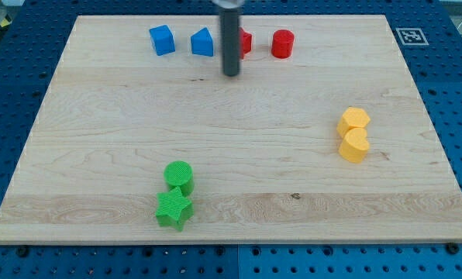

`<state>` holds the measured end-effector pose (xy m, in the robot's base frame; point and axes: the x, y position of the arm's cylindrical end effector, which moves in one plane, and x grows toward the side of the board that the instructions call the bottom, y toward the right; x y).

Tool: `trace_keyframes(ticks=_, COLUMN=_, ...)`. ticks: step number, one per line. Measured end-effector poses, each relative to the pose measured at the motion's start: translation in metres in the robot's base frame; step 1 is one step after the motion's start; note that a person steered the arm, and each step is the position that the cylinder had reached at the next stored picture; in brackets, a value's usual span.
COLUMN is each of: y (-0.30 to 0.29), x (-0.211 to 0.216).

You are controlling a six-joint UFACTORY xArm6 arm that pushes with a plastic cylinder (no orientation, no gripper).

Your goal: Slide the yellow hexagon towards center left

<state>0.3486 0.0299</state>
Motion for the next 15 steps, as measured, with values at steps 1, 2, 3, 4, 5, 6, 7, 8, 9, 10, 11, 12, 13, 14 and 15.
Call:
trace_keyframes(ticks=1, y=0.04, x=0.009)
trace_keyframes(ticks=2, y=0.042, x=0.009)
trace_keyframes(ticks=3, y=0.049, x=0.009)
trace_keyframes(ticks=4, y=0.067, x=0.011)
trace_keyframes(ticks=5, y=0.109, x=0.027)
trace_keyframes(ticks=6, y=0.148, x=0.064)
trace_keyframes(ticks=7, y=0.184, x=0.095)
trace_keyframes(ticks=8, y=0.211, x=0.101)
trace_keyframes(ticks=9, y=0.215, x=0.122)
trace_keyframes(ticks=10, y=0.182, x=0.135)
trace_keyframes(ticks=11, y=0.15, x=0.123)
trace_keyframes(ticks=12, y=0.13, x=0.108)
trace_keyframes(ticks=13, y=0.121, x=0.089)
trace_keyframes(ticks=14, y=0.117, x=0.08)
trace_keyframes(ticks=15, y=0.104, x=0.072)
